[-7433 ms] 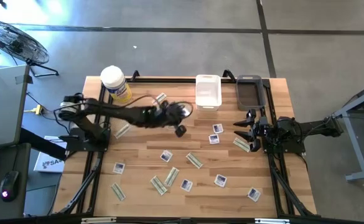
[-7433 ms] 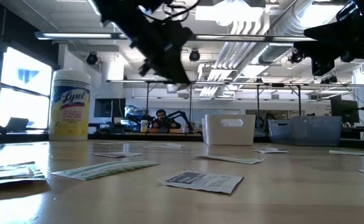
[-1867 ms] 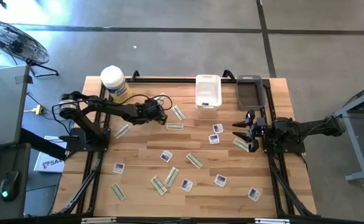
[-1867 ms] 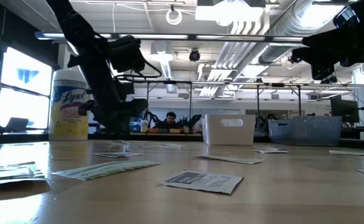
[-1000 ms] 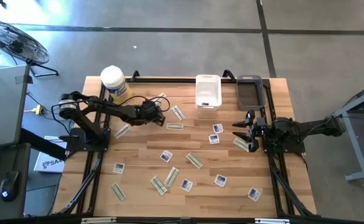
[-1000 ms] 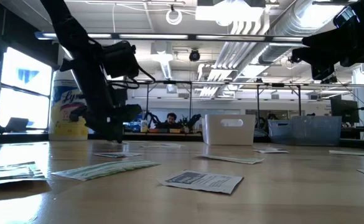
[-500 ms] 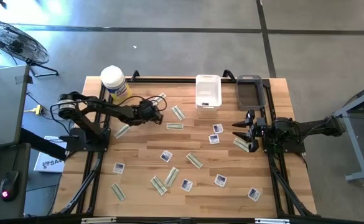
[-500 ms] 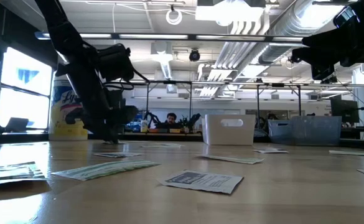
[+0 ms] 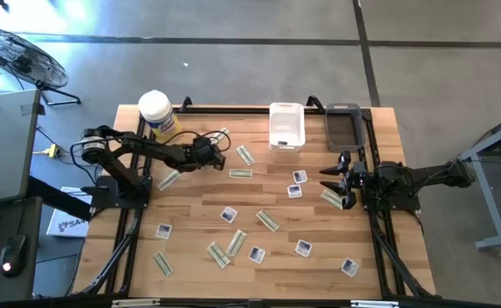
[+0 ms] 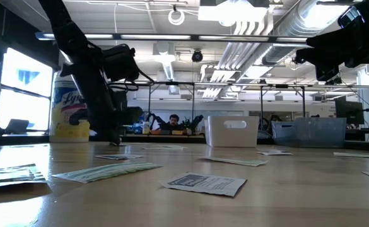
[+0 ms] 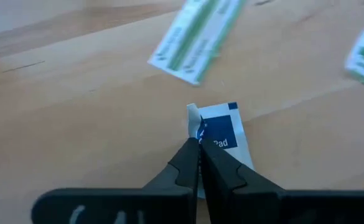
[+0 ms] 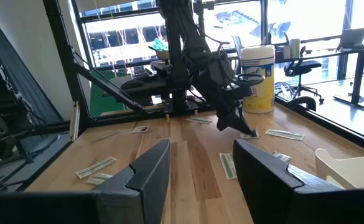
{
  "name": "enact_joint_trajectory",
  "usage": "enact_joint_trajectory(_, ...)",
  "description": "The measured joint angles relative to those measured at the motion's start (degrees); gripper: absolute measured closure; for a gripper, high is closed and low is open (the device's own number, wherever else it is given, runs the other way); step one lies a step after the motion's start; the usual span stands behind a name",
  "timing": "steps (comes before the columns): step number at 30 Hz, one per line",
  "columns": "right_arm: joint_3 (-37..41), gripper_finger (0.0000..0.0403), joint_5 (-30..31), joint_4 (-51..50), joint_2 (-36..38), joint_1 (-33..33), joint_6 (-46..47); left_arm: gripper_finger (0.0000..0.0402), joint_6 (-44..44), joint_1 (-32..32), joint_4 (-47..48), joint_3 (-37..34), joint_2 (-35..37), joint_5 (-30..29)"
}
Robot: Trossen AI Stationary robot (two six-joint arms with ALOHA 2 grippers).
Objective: Pick & Place First Aid Supplies
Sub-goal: Put the blue alcohol pad into the white bin
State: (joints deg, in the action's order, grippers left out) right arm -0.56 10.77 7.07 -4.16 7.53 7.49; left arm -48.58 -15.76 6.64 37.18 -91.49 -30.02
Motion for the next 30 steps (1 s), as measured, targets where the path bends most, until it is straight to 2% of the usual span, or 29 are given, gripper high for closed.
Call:
enact_joint_trajectory(11,0.0,0.0233,0.0,0.0,0.0,0.0,0.0,0.0392,7.7,3.9,-1.8,10.8,0.0,-1.7)
enact_joint_trajectory(17,0.0,0.0233,0.0,0.0,0.0,0.0,0.0,0.0392,14.5,3.8,-11.6,16.7,-1.4,2.7)
enact_joint_trajectory(30,0.0,0.0233,0.0,-0.3,-0.3,0.0,0.0,0.0392,26.2,3.8,-12.7,39.9,-17.9,4.3)
